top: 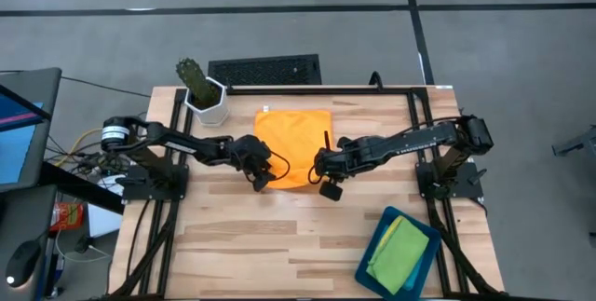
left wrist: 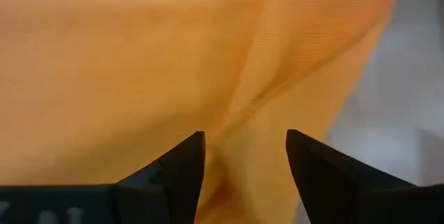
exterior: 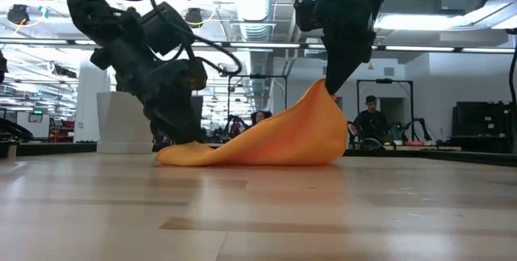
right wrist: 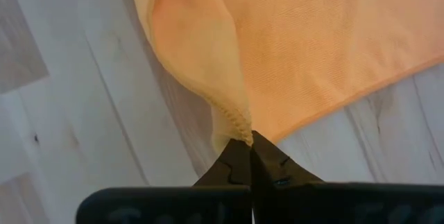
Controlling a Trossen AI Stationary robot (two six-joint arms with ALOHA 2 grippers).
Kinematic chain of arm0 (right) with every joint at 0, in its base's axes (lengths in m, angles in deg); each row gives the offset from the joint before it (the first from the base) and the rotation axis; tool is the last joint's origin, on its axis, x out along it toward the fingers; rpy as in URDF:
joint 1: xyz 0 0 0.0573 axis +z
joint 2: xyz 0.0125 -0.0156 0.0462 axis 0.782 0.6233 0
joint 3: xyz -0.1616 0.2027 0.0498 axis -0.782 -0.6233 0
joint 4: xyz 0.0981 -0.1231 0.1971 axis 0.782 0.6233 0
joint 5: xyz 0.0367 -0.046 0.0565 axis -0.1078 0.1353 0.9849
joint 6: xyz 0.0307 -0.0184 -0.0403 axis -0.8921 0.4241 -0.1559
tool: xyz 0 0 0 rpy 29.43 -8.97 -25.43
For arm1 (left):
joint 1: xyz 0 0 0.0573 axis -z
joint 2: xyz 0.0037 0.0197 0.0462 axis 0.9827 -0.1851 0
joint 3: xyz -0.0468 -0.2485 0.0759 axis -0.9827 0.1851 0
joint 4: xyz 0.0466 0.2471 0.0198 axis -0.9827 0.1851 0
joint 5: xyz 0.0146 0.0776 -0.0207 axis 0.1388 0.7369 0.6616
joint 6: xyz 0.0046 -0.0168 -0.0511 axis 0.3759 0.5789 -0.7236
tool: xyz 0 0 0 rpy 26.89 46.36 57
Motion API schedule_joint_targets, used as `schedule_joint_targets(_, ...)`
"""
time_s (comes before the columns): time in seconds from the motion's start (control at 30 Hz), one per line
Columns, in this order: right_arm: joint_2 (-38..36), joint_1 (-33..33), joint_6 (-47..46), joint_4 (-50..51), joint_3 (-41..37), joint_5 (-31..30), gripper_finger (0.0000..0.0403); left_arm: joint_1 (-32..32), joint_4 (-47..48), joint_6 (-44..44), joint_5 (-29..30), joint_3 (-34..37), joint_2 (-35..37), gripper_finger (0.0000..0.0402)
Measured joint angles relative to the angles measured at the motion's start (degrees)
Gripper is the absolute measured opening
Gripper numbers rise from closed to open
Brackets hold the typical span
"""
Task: Fold microfiber towels
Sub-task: Fold the orange microfiber towel
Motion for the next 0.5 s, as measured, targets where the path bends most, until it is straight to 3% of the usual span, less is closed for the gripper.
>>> schedule_joint_targets(0.23,0.02,-0.13,0.88,0.03,0.00,0.00,0.0008,0.74,-0.45,-0.26,1.17,-0.02,0.70,0.0160)
schedule_joint_targets(0.5,0.02,-0.17,0.91,0.22,0.00,-0.02,0.0008,0.74,0.22,-0.60,2.42,-0.02,0.68,0.0029)
